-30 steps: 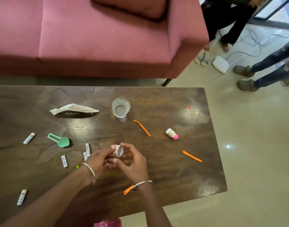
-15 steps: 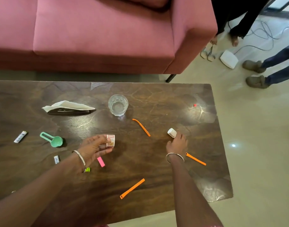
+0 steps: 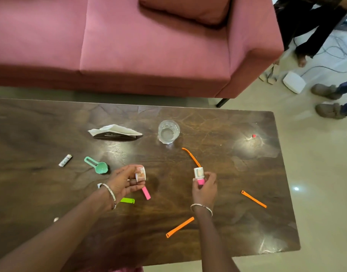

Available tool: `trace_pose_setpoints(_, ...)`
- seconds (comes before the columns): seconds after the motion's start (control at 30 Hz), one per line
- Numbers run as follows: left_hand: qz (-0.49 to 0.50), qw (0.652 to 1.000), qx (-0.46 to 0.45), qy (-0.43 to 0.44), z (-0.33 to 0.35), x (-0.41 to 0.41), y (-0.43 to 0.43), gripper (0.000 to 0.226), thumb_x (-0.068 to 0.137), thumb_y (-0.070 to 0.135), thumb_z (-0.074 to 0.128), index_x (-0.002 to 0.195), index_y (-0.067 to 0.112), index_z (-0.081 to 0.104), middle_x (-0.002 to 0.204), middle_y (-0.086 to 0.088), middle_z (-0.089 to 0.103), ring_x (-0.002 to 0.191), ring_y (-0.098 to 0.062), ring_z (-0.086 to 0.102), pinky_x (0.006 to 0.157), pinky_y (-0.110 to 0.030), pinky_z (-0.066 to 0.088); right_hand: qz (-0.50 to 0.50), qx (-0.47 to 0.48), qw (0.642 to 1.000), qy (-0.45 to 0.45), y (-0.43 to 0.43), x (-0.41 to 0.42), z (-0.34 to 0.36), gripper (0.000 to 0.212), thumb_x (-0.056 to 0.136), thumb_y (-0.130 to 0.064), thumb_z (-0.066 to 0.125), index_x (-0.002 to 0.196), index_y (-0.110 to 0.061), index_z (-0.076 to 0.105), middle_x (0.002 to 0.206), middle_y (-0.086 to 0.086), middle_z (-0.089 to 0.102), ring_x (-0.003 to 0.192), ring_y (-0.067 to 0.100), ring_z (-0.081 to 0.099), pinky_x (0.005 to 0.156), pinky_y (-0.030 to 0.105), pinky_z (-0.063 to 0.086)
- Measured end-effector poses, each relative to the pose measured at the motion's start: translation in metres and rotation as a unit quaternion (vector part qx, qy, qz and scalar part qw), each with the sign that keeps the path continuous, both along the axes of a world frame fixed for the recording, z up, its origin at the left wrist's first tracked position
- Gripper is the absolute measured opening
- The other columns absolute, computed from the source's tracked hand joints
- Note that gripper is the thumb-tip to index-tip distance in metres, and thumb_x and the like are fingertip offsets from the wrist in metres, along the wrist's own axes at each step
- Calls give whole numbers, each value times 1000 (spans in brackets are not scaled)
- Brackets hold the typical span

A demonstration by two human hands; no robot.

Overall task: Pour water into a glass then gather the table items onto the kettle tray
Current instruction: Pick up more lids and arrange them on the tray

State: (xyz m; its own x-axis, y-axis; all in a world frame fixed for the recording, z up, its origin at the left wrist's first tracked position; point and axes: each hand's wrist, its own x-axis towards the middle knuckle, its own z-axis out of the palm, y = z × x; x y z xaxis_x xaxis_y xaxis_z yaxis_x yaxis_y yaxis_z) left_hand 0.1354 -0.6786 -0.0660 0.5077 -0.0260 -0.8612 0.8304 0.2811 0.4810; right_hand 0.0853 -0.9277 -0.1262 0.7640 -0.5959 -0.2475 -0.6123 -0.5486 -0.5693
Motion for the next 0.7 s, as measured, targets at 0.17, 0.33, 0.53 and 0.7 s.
trace_pose_setpoints(0.17, 44, 999, -27, 1, 25, -16, 34, 4, 88, 7, 63, 91, 5, 64, 78, -17, 70, 66, -25, 72, 58, -31, 60, 31, 39, 998, -49, 76, -18, 37, 28, 74, -15, 79, 97, -17, 64, 93, -2, 58, 71, 2, 58, 70, 27, 49)
trace_pose_setpoints(0.33, 78, 997, -26, -5, 50, -36, 68, 6, 89, 6, 62, 93, 7, 58, 86, -19, 66, 68, -27, 69, 62, -34, 61, 99, 82, 990, -57, 149, -32, 68, 24, 73, -17, 81, 93, -14, 69, 91, 3, 59, 76, 25, 65, 72, 40, 56)
trace_pose_setpoints(0.53, 132, 990, -33, -44, 80, -74, 164, 24, 93, 4, 50, 109, 8, 66, 90, -16, 62, 79, -26, 65, 75, -35, 60, 218, 67, 970, -86, 253, -47, 104, 21, 73, -16, 82, 89, -10, 70, 89, 5, 60, 81, 26, 63, 75, 40, 53)
trace_pose_setpoints(0.7, 186, 981, -11, -47, 78, -104, 248, 8, 89, 4, 61, 89, 13, 61, 90, -14, 65, 79, -28, 64, 71, -33, 60, 281, 57, 952, -111, 331, -48, 119, 21, 71, -13, 81, 88, -12, 69, 88, 5, 59, 79, 24, 60, 76, 29, 47)
